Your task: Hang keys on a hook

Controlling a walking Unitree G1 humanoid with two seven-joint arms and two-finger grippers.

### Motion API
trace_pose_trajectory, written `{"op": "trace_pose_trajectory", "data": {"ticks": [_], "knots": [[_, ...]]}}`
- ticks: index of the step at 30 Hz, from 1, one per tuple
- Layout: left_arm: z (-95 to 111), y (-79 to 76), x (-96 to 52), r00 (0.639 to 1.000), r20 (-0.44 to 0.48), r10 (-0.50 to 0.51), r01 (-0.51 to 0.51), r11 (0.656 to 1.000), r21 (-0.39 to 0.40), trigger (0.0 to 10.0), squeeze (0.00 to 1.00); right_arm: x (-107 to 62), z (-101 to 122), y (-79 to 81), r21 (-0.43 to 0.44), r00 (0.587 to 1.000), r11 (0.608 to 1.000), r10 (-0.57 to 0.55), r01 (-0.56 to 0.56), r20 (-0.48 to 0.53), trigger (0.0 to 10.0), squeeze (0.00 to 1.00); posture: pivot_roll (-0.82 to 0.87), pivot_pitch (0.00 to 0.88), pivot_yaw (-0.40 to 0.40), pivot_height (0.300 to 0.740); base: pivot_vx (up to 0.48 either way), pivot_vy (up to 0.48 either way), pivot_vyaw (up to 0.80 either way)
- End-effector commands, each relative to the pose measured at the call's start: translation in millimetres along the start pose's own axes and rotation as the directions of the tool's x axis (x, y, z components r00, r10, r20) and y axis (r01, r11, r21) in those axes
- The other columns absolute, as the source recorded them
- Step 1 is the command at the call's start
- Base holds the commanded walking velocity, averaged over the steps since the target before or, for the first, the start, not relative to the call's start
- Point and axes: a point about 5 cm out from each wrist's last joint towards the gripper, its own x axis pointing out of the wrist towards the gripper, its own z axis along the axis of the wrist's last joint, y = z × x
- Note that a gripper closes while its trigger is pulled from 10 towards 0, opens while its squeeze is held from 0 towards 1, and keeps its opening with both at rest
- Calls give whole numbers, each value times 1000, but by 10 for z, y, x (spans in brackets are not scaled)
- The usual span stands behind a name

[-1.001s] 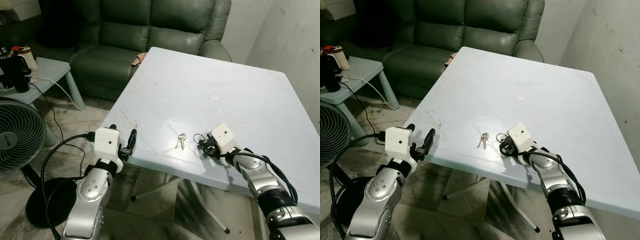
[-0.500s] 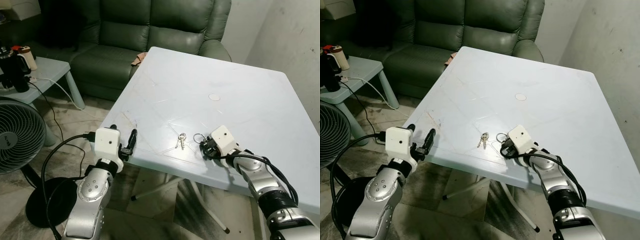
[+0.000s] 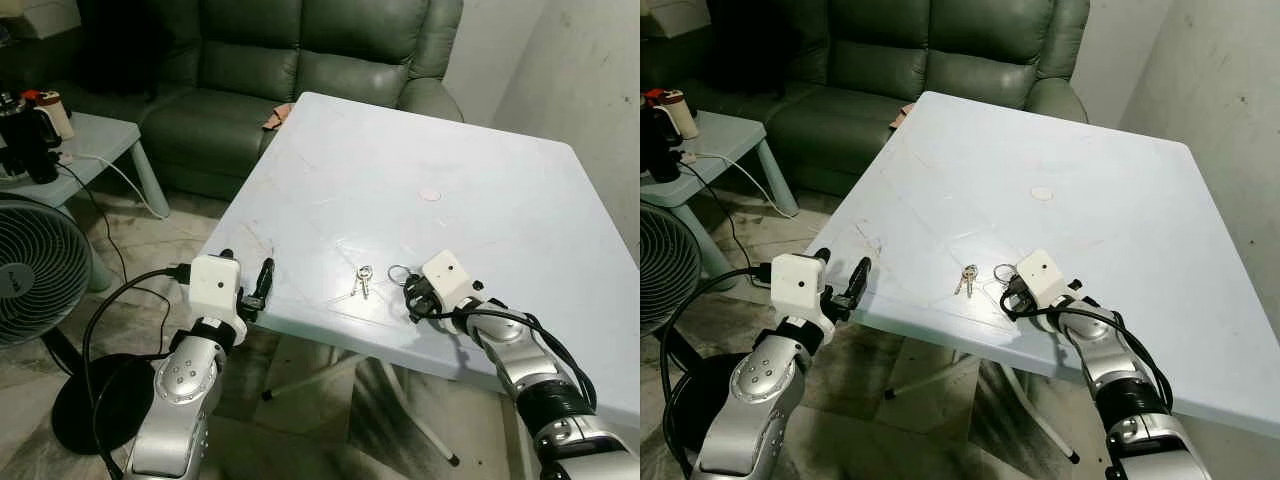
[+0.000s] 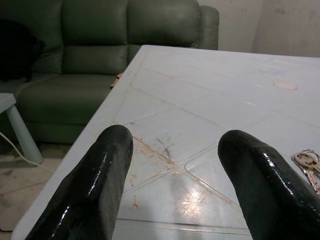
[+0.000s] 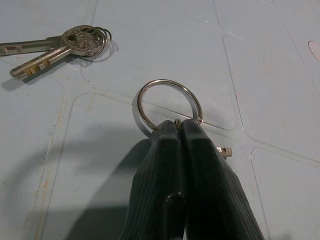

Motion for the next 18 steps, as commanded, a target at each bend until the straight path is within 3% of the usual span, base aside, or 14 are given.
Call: {"op": "trace_pose_trajectory", "data": {"ticks": [1,5,7,12,13,15,16,17,18], "knots": [[31,-7,2,1000,7,0,0,1000,6,10000,0,-17,52,-40,7,999,1000,-10,10,33,0,0,-69,8,-87,740,0,0,0],[34,-8,6,1000,8,0,-1,1000,6,10000,0,-17,120,-57,66,996,998,-17,12,88,0,0,-69,8,-87,740,0,0,0],[36,1,24,1000,10,4,-4,1000,7,10000,0,-42,263,-52,175,971,983,19,-62,238,0,0,-67,0,-87,740,0,0,0],[52,29,64,1000,21,12,-13,1000,25,10000,0,-93,472,-57,236,905,964,9,-120,426,0,0,-66,0,-86,740,0,0,0],[54,42,80,1000,19,14,-14,1000,27,10000,0,-95,524,-71,261,889,960,-29,-103,457,2784,0,-67,0,-85,740,0,0,0],[64,65,103,1000,20,16,-16,999,27,10000,0,-88,570,-100,303,876,950,-88,-69,474,2667,0,-67,0,-85,740,0,0,0],[69,89,119,1000,21,22,-22,999,24,10000,0,-85,588,-113,318,870,947,-117,-48,480,4353,0,-67,0,-86,740,0,0,0],[71,101,126,999,22,25,-26,999,21,10000,0,-84,591,-117,320,868,947,-127,-39,481,4353,0,-67,0,-86,740,0,0,0],[74,137,146,999,20,35,-36,999,6,10000,0,-68,603,-113,354,863,935,-160,-24,480,10000,0,-68,0,-85,740,0,0,0]]}}
